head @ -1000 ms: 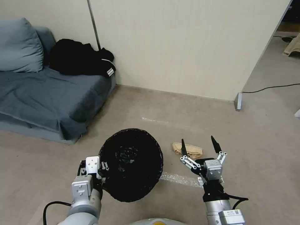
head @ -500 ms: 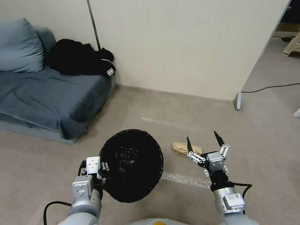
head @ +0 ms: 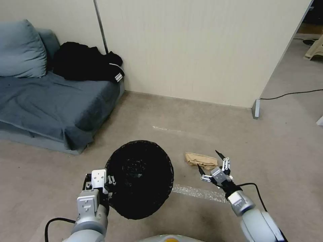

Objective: Pick up the trash bin, then pick up the garbage from the floor and place it into the trash bin.

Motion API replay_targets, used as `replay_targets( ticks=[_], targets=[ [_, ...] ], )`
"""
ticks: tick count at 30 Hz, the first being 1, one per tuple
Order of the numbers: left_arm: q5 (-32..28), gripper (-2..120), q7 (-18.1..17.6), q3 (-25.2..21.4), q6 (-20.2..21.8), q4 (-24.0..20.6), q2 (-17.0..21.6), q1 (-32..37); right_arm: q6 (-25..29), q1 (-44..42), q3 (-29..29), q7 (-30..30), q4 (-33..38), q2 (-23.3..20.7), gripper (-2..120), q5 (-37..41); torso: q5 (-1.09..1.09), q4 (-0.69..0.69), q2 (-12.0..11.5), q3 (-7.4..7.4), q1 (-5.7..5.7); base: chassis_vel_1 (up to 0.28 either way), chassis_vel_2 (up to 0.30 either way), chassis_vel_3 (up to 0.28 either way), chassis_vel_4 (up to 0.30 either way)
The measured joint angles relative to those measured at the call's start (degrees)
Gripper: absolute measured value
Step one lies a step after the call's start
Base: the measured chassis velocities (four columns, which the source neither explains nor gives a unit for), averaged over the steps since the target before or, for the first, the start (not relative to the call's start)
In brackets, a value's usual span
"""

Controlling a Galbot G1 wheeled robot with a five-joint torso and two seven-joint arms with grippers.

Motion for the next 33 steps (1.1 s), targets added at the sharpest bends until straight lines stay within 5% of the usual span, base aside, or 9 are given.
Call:
replay_targets(
  ticks=[13, 33],
  targets=[
    [1.09, 0, -0.05, 0.08, 0.01, 0.04, -0.03, 0.54, 5.97, 12.7, -1.84, 0.0, -20.21, 0.79, 100, -9.06, 0.0, 0.0, 0.0, 0.0, 0.0, 0.0, 0.0, 0.0, 0.0],
    [1.94, 0, -0.07, 0.58, -0.14, 0.05, -0.05, 0.58, 7.7, 22.48, -3.31, 1.83, -36.6, 3.34, 100, -11.8, 0.0, 0.0, 0.0, 0.0, 0.0, 0.0, 0.0, 0.0, 0.0]
  ],
)
